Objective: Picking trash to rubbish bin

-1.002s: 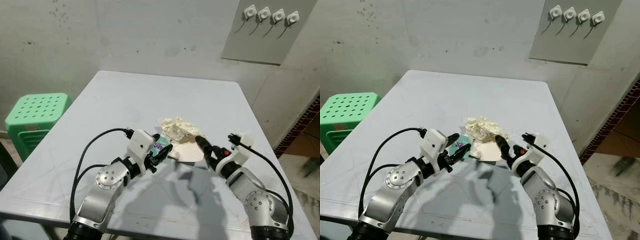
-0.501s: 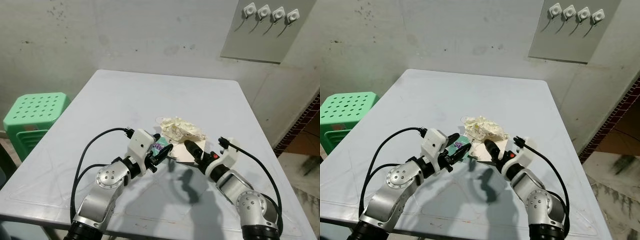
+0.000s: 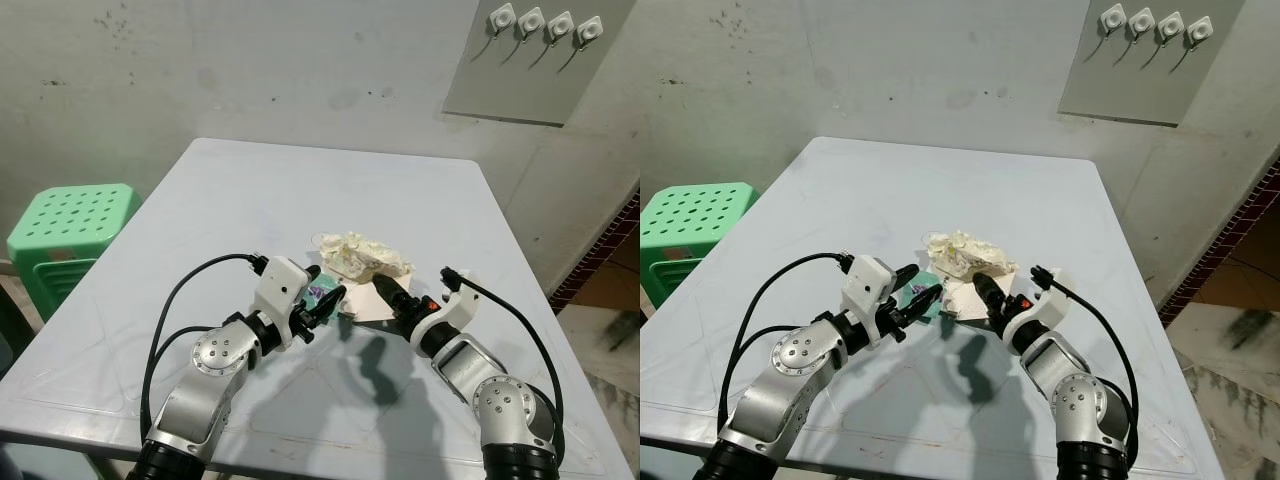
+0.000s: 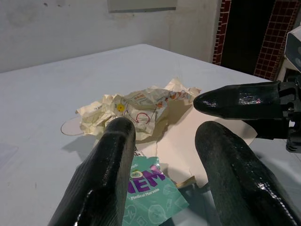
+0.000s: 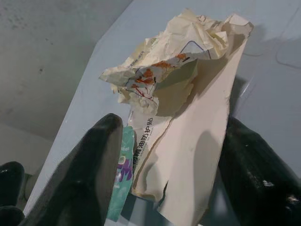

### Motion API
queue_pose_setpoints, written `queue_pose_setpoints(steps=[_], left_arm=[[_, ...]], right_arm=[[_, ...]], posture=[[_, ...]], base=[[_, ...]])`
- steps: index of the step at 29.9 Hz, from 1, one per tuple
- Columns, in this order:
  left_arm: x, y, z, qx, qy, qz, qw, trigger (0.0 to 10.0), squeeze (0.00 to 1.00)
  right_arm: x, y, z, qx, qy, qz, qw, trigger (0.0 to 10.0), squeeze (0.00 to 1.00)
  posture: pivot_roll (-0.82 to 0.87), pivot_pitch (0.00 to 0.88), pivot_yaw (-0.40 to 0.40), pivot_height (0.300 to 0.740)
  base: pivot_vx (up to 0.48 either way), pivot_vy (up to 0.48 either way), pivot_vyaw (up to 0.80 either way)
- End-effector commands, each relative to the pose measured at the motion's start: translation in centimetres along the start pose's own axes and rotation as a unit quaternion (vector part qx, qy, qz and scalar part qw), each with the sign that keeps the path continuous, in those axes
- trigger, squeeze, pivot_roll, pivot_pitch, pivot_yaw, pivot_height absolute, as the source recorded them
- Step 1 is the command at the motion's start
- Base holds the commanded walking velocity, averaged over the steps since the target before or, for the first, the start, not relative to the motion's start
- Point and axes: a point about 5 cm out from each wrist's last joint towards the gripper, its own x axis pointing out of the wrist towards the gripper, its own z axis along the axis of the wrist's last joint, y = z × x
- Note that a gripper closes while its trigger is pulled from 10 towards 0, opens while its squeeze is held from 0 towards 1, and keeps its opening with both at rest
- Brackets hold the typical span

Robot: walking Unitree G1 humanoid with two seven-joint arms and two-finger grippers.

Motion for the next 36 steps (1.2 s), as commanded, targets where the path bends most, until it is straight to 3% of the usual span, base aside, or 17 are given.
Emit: queue_pose_setpoints(steps=[1, 25, 36], left_arm=[[0.3, 0.2, 0.8, 0.007, -0.009, 0.003, 1.000, 10.0, 0.00], [0.3, 0.4, 0.9, 0.008, -0.013, 0.009, 1.000, 10.0, 0.00], [0.4, 0.4, 0.9, 0.010, -0.012, 0.010, 1.000, 10.0, 0.00]], right_arm=[[0.1, 0.3, 0.4, 0.000, -0.005, 0.005, 1.000, 0.0, 0.00], [-0.9, 0.1, 1.0, -0.003, -0.029, 0.020, 0.999, 0.0, 0.00], [-2.9, 1.7, 2.3, -0.006, -0.075, 0.127, 0.989, 0.0, 0.00]], posture=[[-0.07, 0.000, -0.039, 0.740], [-0.08, 0.000, -0.040, 0.740], [-0.08, 0.000, -0.036, 0.740]], base=[[0.000, 0.000, 0.00], [0.000, 0.000, 0.00], [0.000, 0.000, 0.00]])
